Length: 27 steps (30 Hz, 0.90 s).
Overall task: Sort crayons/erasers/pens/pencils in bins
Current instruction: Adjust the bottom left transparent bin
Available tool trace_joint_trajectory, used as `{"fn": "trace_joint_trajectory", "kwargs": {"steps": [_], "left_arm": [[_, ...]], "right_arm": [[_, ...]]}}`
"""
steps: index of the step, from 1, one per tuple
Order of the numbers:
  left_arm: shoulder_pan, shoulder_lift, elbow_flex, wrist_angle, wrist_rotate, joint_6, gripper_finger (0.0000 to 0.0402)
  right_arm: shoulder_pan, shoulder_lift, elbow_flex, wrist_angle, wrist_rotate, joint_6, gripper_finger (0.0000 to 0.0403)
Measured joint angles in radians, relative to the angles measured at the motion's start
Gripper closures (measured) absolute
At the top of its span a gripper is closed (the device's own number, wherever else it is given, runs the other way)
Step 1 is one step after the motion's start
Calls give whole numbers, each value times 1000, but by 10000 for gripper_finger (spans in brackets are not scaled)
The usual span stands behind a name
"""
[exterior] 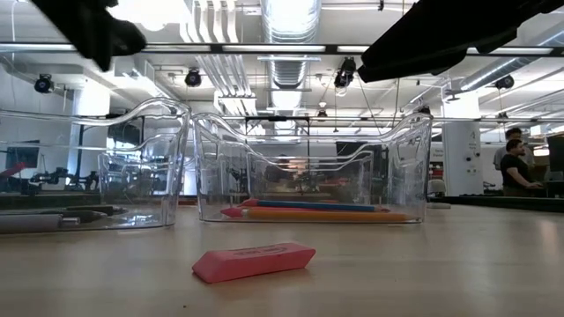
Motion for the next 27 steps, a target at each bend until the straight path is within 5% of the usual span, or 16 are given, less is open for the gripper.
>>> {"fn": "trace_joint_trajectory", "kwargs": {"steps": [4, 9, 27], "left_arm": [[-233, 71, -75, 79, -109, -96, 326], [-281, 171, -162, 109, -98, -162, 343], [121, 252, -279, 63, -321, -62, 345]], "right_arm": [[0, 0, 0, 0, 0, 9, 165], [0, 0, 0, 0, 0, 28, 165], [5, 0, 0, -1, -27, 65, 165]]}}
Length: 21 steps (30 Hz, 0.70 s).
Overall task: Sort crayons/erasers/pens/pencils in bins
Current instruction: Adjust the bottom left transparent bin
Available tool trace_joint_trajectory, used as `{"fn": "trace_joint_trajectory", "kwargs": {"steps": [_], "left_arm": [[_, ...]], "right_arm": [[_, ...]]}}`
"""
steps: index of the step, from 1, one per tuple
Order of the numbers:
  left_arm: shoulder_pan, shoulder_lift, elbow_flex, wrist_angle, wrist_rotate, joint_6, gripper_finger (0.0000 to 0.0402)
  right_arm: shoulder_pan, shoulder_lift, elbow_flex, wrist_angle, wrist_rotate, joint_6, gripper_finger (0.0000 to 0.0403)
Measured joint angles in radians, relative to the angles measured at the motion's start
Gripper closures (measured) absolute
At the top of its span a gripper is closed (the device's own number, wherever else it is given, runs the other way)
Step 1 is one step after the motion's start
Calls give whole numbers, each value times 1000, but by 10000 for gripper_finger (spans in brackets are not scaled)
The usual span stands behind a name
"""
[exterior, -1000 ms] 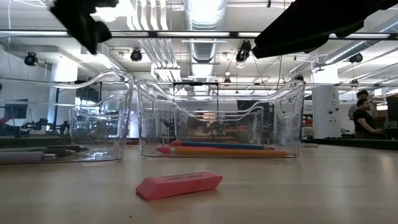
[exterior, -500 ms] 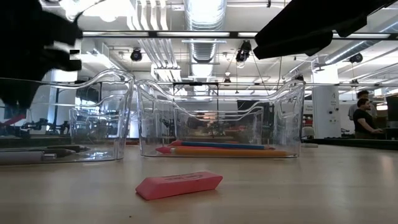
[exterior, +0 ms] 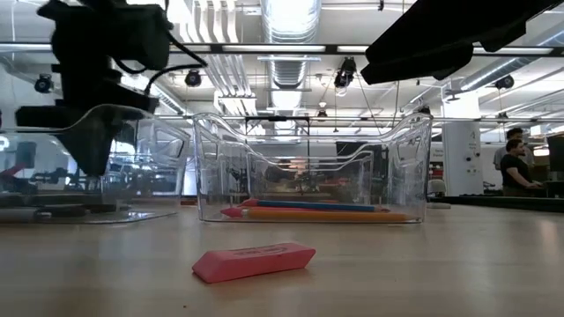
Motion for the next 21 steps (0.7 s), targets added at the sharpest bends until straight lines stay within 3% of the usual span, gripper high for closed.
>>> {"fn": "trace_joint_trajectory", "kwargs": {"steps": [10, 21], "left_arm": [[175, -6, 0, 79, -91, 36, 345], [205, -26, 101, 166, -61, 80, 345]], "right_arm": [[0, 0, 0, 0, -4, 4, 165], [0, 0, 0, 1, -4, 5, 165]]}}
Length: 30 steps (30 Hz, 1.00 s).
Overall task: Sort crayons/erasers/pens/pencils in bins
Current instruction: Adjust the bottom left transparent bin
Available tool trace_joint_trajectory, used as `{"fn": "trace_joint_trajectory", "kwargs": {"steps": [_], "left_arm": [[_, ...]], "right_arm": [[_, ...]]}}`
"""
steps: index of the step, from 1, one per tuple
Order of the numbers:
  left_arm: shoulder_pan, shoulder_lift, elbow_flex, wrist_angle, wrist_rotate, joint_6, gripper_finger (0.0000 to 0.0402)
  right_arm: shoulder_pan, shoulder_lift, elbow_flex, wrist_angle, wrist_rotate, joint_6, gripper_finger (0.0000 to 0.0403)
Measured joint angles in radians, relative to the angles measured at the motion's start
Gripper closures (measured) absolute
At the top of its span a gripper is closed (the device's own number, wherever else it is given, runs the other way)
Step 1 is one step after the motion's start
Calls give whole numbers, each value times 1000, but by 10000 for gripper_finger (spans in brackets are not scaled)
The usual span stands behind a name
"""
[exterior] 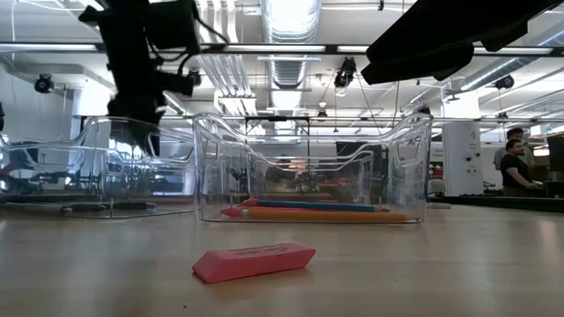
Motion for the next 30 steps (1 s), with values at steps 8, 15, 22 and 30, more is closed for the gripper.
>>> {"fn": "trace_joint_trajectory", "kwargs": {"steps": [8, 15, 22, 30], "left_arm": [[-59, -44, 41, 4, 97, -4, 345], [-66, 11, 0, 117, 102, 25, 345], [-53, 109, 12, 220, 32, 65, 345], [-33, 121, 29, 256, -111, 47, 345]], "right_arm": [[0, 0, 0, 0, 0, 0, 165], [0, 0, 0, 3, 0, 0, 165], [0, 0, 0, 4, 0, 0, 165], [0, 0, 0, 0, 0, 0, 165]]}}
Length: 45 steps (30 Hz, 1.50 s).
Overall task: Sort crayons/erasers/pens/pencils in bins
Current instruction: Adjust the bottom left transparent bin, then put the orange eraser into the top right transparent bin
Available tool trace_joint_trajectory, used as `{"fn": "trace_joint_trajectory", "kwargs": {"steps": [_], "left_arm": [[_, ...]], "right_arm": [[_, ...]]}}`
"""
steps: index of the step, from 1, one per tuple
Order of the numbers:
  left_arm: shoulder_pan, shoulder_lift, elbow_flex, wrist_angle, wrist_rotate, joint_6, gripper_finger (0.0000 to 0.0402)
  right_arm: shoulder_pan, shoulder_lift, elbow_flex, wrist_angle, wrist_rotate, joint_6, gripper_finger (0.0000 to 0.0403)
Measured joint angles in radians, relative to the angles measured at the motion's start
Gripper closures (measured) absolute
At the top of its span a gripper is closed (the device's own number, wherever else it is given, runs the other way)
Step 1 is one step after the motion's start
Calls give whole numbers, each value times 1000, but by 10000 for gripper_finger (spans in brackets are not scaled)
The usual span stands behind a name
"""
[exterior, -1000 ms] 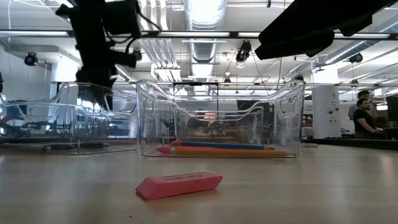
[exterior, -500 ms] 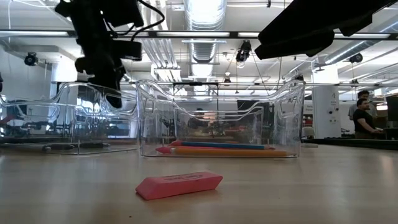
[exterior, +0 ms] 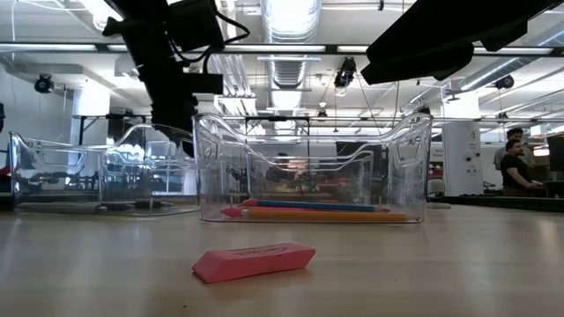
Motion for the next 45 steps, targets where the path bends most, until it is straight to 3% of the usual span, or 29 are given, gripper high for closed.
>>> {"fn": "trace_joint_trajectory", "kwargs": {"steps": [3, 6, 10, 14, 18, 22, 28, 31, 38, 45], "left_arm": [[-1, -34, 33, -58, 28, 0, 345], [-14, -92, 115, -215, 125, -33, 345], [-111, -218, 188, -303, 217, -112, 345], [-395, -249, 188, -307, 319, -256, 357], [-769, -106, 184, -312, 256, -385, 384], [-945, -1, 213, -309, 219, -597, 396], [-1014, 66, 187, -249, 200, -820, 364], [-1013, 101, 165, -161, 201, -818, 328], [-993, 157, 103, -151, 203, -857, 231], [-985, 157, 17, -76, 203, -892, 191]], "right_arm": [[0, 0, 0, 0, 0, 0, 165], [0, 0, 0, -1, 0, 0, 165], [0, 0, 0, 0, -4, 0, 165], [0, 0, 0, 0, -4, 0, 165], [-3, 0, 0, 0, -4, 0, 165], [-8, 0, 0, 9, 1, 9, 165], [-6, 0, 0, 53, 2, 27, 165], [-2, 0, 0, 54, -4, 27, 165], [0, 0, 0, 49, -5, 8, 165], [0, 0, 0, 49, -5, 8, 165]]}}
